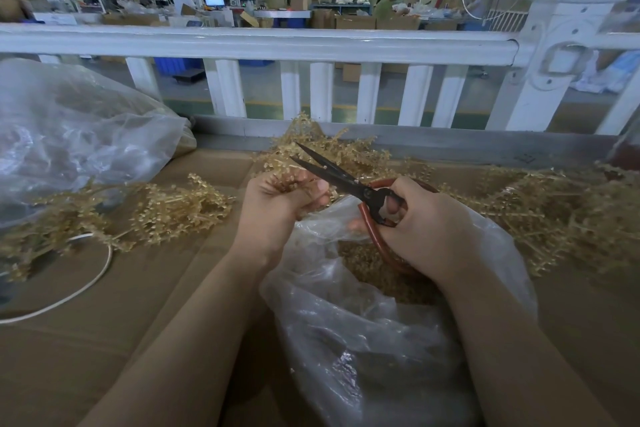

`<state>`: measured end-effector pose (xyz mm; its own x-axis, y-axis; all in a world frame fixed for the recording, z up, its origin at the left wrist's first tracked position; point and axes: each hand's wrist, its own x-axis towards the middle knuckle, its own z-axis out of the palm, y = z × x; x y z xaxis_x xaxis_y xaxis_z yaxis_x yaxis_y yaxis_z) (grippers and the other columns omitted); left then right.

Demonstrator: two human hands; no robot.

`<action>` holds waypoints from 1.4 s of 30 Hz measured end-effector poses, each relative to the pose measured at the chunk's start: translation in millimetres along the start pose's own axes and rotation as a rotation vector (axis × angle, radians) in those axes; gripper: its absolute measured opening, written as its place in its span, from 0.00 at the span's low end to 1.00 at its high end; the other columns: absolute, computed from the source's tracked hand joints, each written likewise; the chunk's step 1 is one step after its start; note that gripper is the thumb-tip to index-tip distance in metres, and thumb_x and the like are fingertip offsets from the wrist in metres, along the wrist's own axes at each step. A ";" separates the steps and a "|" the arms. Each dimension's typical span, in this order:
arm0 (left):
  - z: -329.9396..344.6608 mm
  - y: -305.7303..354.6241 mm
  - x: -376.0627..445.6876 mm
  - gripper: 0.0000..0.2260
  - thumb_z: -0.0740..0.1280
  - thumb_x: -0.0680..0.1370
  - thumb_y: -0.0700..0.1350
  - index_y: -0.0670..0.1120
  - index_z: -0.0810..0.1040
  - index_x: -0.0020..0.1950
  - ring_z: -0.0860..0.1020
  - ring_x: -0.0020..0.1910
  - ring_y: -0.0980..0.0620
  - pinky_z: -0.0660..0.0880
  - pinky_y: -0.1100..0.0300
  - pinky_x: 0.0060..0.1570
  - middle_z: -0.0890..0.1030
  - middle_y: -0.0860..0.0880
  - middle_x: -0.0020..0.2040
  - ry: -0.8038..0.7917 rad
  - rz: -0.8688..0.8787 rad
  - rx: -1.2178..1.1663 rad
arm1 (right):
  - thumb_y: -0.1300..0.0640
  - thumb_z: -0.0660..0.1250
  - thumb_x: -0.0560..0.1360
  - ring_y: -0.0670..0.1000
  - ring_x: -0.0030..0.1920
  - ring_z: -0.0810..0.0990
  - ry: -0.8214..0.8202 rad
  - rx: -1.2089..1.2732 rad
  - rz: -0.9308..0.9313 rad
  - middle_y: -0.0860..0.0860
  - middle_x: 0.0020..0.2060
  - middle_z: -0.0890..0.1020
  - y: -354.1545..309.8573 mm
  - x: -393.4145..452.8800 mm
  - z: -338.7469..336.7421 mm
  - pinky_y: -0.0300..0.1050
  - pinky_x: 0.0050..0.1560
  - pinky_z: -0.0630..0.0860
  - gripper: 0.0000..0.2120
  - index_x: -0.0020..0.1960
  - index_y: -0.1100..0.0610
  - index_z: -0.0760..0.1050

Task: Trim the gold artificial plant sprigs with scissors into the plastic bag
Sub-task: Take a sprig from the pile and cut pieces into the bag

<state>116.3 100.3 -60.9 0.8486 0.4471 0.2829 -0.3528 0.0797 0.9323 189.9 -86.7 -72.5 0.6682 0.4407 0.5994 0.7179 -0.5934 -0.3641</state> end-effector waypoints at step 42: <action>0.0 -7.3 1.2 0.04 0.75 0.70 0.41 0.44 0.83 0.43 0.72 0.49 0.44 0.70 0.54 0.51 0.80 0.43 0.43 -0.030 -0.060 -0.115 | 0.18 0.51 0.63 0.35 0.35 0.70 -0.150 -0.055 0.067 0.34 0.35 0.74 -2.0 4.4 -3.4 0.32 0.32 0.62 0.29 0.50 0.39 0.68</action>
<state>119.8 100.3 -67.4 0.8803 0.4118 0.2356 -0.3426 0.2082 0.9161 190.7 -85.9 -66.7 0.7392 0.4919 0.4601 0.6614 -0.6591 -0.3580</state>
